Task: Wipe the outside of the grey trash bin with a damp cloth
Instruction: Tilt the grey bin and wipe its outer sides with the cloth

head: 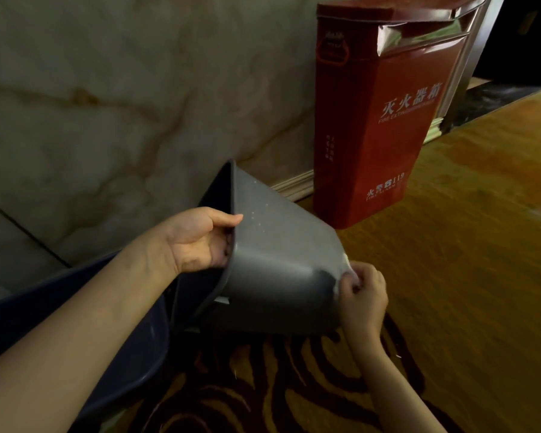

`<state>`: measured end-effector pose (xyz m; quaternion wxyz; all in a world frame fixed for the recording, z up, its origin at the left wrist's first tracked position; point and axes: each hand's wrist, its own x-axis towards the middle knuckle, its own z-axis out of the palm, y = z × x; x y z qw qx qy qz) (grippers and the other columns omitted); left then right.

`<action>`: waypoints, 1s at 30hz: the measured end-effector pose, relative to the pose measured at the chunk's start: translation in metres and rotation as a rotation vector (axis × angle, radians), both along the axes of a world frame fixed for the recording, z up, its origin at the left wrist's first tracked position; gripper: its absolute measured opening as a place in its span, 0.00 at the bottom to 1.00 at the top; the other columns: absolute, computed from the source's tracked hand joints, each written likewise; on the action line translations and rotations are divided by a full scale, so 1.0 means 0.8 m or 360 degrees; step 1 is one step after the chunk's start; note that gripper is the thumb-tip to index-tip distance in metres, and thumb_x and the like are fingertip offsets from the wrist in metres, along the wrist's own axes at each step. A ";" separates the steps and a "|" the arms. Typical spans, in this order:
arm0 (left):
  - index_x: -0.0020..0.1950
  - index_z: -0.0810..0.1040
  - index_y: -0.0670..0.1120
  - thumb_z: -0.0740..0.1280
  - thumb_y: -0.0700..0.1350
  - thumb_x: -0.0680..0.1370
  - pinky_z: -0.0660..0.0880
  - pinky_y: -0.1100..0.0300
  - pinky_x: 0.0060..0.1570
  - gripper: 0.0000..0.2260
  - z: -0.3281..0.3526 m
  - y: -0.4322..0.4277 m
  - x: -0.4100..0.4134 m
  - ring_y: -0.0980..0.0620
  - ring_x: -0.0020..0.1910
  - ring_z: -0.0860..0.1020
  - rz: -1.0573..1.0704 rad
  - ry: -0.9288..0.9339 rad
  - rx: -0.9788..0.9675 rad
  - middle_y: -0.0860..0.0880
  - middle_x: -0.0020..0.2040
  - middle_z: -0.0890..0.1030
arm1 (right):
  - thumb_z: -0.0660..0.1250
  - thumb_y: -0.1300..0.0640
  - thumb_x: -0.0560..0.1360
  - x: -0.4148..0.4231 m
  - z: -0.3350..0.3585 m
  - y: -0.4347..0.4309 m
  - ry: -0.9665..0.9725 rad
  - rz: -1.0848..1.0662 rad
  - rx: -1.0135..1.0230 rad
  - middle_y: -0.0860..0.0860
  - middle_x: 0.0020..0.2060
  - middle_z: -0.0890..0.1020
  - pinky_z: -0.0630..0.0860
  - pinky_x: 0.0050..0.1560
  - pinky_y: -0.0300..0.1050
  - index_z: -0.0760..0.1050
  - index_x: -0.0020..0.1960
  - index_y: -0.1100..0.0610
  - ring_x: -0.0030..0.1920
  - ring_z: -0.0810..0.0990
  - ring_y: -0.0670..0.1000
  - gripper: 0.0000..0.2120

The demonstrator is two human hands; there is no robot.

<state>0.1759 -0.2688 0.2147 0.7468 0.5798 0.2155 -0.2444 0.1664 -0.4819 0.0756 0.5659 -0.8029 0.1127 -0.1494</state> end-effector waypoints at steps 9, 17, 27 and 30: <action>0.54 0.75 0.44 0.49 0.55 0.79 0.80 0.55 0.38 0.21 -0.004 0.013 -0.004 0.48 0.37 0.81 -0.0163 0.0018 -0.0043 0.44 0.43 0.81 | 0.64 0.62 0.74 -0.013 0.099 0.101 -0.0501 0.0911 -0.0225 0.46 0.45 0.74 0.67 0.42 0.27 0.76 0.49 0.53 0.43 0.70 0.41 0.07; 0.45 0.76 0.39 0.52 0.54 0.79 0.80 0.55 0.30 0.22 -0.004 0.023 0.003 0.47 0.31 0.83 -0.0108 0.0029 0.0096 0.42 0.33 0.83 | 0.62 0.61 0.76 0.026 0.024 0.026 0.0127 0.0404 -0.0303 0.51 0.48 0.75 0.70 0.41 0.39 0.75 0.50 0.55 0.44 0.72 0.46 0.05; 0.45 0.74 0.41 0.56 0.40 0.79 0.79 0.54 0.28 0.09 0.025 0.005 0.058 0.51 0.25 0.82 -0.0104 0.0014 0.0633 0.44 0.38 0.80 | 0.64 0.61 0.76 0.024 0.004 0.017 0.0110 0.0303 -0.0296 0.49 0.47 0.75 0.78 0.45 0.48 0.74 0.49 0.52 0.44 0.75 0.47 0.05; 0.43 0.73 0.38 0.55 0.33 0.78 0.78 0.54 0.24 0.08 0.036 0.000 0.067 0.50 0.23 0.81 -0.0070 0.0016 0.0739 0.42 0.41 0.77 | 0.64 0.61 0.76 0.020 0.001 0.017 0.0076 0.0284 -0.0334 0.49 0.45 0.75 0.76 0.41 0.45 0.74 0.48 0.53 0.43 0.75 0.47 0.05</action>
